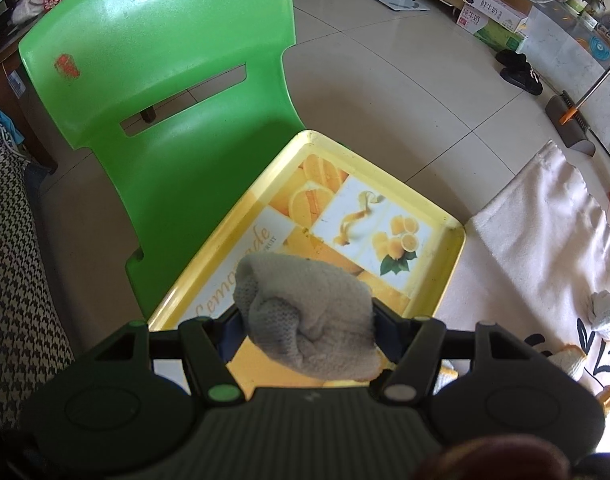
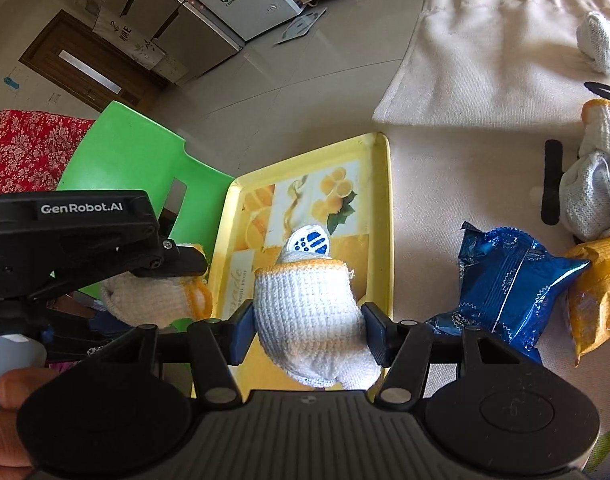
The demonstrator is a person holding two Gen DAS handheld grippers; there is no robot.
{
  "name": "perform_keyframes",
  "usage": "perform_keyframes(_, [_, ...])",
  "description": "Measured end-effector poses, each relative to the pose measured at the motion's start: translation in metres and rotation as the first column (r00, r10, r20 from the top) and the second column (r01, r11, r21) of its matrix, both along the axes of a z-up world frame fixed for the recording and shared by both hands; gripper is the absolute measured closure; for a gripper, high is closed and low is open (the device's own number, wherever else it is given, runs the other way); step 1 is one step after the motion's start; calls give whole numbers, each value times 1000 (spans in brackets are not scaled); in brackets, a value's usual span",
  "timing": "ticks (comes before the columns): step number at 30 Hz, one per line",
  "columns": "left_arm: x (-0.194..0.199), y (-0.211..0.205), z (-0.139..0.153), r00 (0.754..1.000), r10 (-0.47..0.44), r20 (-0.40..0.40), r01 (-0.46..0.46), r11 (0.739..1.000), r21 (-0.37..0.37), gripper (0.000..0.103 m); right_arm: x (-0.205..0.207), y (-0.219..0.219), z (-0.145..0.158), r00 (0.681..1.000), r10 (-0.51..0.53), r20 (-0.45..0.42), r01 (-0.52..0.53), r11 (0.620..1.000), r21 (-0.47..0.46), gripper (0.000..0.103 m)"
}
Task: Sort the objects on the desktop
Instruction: 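Carry both held gloves up and over to the yellow lemonade tray, then open both tools to drop the gloves onto the yellow tray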
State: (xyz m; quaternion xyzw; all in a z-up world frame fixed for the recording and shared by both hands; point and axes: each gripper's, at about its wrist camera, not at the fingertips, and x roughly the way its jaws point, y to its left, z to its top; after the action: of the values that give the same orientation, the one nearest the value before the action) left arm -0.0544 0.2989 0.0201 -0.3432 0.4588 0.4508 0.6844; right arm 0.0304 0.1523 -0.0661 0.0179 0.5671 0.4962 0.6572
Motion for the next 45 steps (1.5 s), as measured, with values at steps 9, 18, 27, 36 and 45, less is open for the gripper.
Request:
perform_keyframes(9, [-6,12,-5,999,39,-5,-39,999,-24,39,-10,15,-14,999,31,-35,-31,999,-10,44])
perform_keyframes(18, [-4,10,0,999,37,9,-37,999,0,27,-9,7,-5,999,31,-14,-31,999,8,35])
perform_keyframes(27, [1,5,3,999,35,2,-35,999,29,16,6,-15,10,1000,-12,23,12,1000,-10,35])
perform_keyframes(36, [8,-3,5,999,-3,51,1,1000,27,16,24,-46,26,996,-55,71,58,998,-33,35])
perform_keyframes(45, [37,-40,1,981,-171,92,169,985,31,16,50,-89,43,981,-160,111,166,985,-50,34])
